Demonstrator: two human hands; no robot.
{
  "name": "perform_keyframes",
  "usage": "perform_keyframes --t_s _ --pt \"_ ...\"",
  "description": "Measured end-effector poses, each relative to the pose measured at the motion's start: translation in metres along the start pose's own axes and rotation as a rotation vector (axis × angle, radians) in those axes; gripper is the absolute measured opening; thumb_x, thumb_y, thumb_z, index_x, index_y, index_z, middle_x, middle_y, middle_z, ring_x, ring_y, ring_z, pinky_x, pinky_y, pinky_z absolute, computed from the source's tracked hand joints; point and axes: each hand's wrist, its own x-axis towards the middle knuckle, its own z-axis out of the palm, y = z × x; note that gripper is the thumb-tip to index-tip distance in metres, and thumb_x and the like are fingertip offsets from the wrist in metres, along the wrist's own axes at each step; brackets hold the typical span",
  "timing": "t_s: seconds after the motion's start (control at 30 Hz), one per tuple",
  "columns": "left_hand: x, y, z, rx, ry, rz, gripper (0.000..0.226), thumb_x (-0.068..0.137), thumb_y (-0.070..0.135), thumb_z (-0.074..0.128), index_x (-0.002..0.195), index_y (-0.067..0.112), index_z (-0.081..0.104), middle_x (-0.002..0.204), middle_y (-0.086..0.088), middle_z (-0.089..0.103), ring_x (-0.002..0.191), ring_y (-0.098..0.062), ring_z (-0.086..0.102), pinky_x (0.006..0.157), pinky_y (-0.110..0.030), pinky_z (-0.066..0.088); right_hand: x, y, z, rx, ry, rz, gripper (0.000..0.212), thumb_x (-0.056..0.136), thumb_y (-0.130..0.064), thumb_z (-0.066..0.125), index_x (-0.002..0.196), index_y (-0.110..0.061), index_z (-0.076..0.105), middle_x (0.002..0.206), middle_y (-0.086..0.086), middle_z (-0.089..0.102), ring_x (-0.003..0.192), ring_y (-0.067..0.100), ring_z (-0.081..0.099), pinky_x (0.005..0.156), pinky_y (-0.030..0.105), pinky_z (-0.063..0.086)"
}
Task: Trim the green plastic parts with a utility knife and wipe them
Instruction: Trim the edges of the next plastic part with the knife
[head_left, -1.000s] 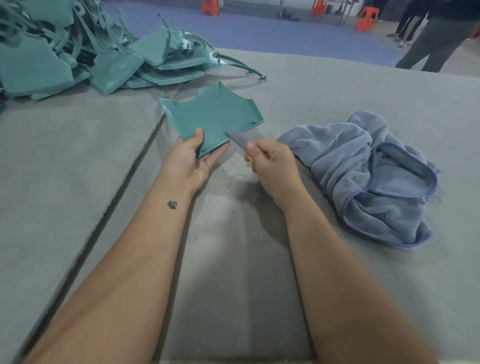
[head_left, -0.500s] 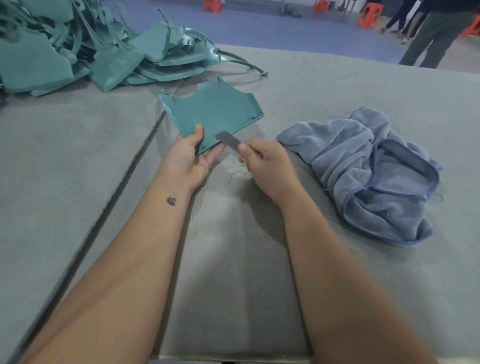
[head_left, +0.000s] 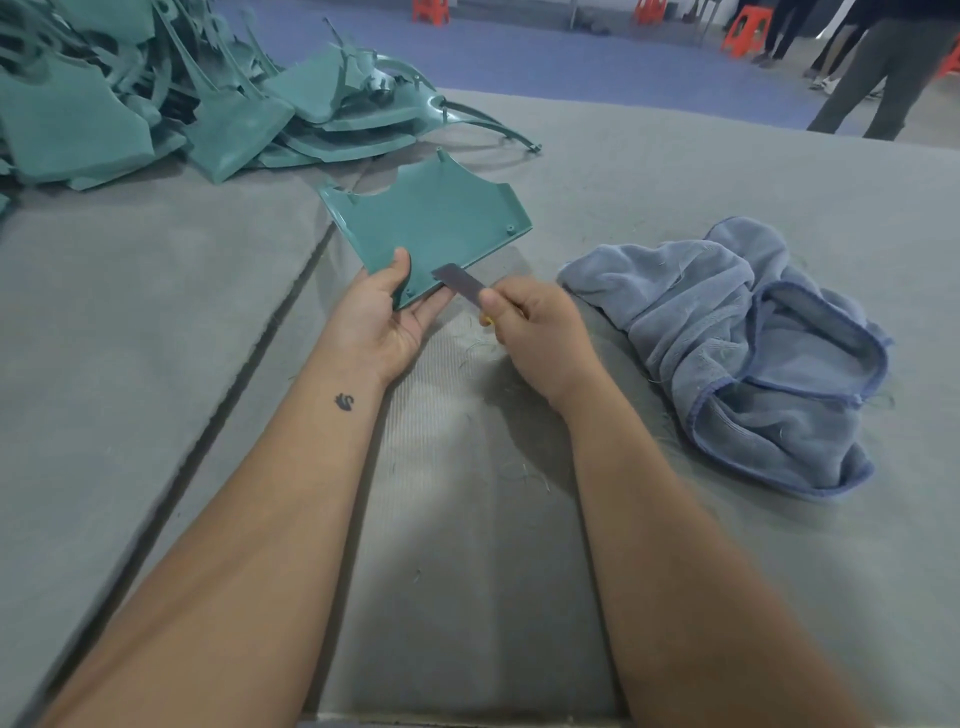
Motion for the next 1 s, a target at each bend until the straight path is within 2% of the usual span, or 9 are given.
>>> perform_keyframes --t_s 0.07,0.23,0.3,0.4,0.5,0.67,0.83,0.93,1.0 --pt "0.000 0.000 0.000 -0.014 0.000 -0.011 0.022 0.102 0.008 0.042 0.120 0.004 0.054 0.103 -0.016 0.070 0.087 -0.029 0.071 0.066 -0.040 0.061 0.000 -0.001 -0.001 0.047 0.030 0.023 0.035 0.097 -0.021 0.053 0.062 -0.022 0.054 0.049 -0.013 0.041 0.048 0.004 0.034 0.053 0.025 0.031" --pt "0.001 -0.003 0.004 0.099 0.024 -0.067 0.024 0.105 0.022 0.036 0.113 0.012 0.056 0.102 -0.009 0.069 0.088 -0.026 0.067 0.074 -0.038 0.059 0.001 -0.007 -0.011 0.494 0.183 0.241 0.052 0.101 -0.040 0.041 0.061 -0.018 0.066 0.047 -0.005 0.042 0.043 0.008 0.032 0.040 0.016 0.026" --pt "0.002 -0.006 0.006 0.176 0.046 -0.046 0.027 0.105 0.025 0.035 0.125 0.019 0.052 0.102 -0.001 0.067 0.082 -0.018 0.064 0.070 -0.030 0.056 0.000 -0.010 -0.010 0.479 0.149 0.248 0.054 0.101 -0.041 0.041 0.063 -0.015 0.069 0.047 -0.003 0.040 0.043 0.007 0.032 0.041 0.015 0.026" --pt "0.002 -0.006 0.005 0.187 0.033 -0.010 0.029 0.105 0.025 0.036 0.131 0.025 0.050 0.099 0.004 0.066 0.075 -0.011 0.062 0.062 -0.022 0.050 -0.003 -0.012 -0.006 0.456 0.050 0.168 0.037 0.098 -0.035 0.049 0.072 -0.013 0.064 0.055 -0.003 0.038 0.052 0.008 0.032 0.048 0.017 0.028" --pt "0.001 -0.005 0.004 0.132 -0.042 0.005 0.022 0.103 0.010 0.039 0.113 0.015 0.057 0.090 -0.002 0.073 0.074 -0.013 0.069 0.062 -0.023 0.056 -0.006 -0.014 0.000 0.414 -0.067 0.103 0.024 0.098 -0.019 0.054 0.074 -0.015 0.052 0.063 0.006 0.046 0.055 0.011 0.034 0.053 0.022 0.029" --pt "-0.001 -0.005 0.006 0.140 -0.037 0.016 0.019 0.098 -0.002 0.044 0.095 0.007 0.061 0.079 -0.007 0.074 0.067 -0.018 0.072 0.057 -0.026 0.057 -0.007 -0.014 0.001 0.334 -0.200 0.063 0.020 0.098 -0.010 0.053 0.080 -0.010 0.062 0.052 0.002 0.050 0.048 0.009 0.041 0.050 0.017 0.035" --pt "-0.002 -0.005 0.005 0.139 -0.020 -0.009 0.023 0.098 -0.005 0.039 0.104 0.003 0.060 0.100 -0.014 0.069 0.071 -0.022 0.073 0.055 -0.028 0.057 -0.006 -0.011 0.003 0.231 -0.180 0.061 0.022 0.096 -0.012 0.055 0.077 -0.011 0.065 0.051 -0.002 0.049 0.048 0.006 0.042 0.054 0.018 0.037" --pt "-0.003 -0.004 0.004 0.159 -0.012 -0.015 0.033 0.098 -0.007 0.034 0.124 0.000 0.053 0.125 -0.018 0.061 0.078 -0.023 0.071 0.057 -0.029 0.058 -0.006 -0.011 0.003 0.220 -0.174 0.060 0.023 0.096 -0.012 0.056 0.075 -0.012 0.063 0.052 0.000 0.048 0.050 0.007 0.041 0.055 0.019 0.038" --pt "-0.004 -0.002 0.004 0.165 -0.015 -0.016 0.032 0.098 -0.006 0.034 0.123 0.000 0.053 0.126 -0.019 0.060 0.078 -0.022 0.071 0.058 -0.029 0.058 -0.006 -0.011 0.004 0.219 -0.170 0.054 0.023 0.096 -0.011 0.055 0.075 -0.013 0.062 0.053 0.001 0.047 0.050 0.006 0.041 0.055 0.018 0.038"
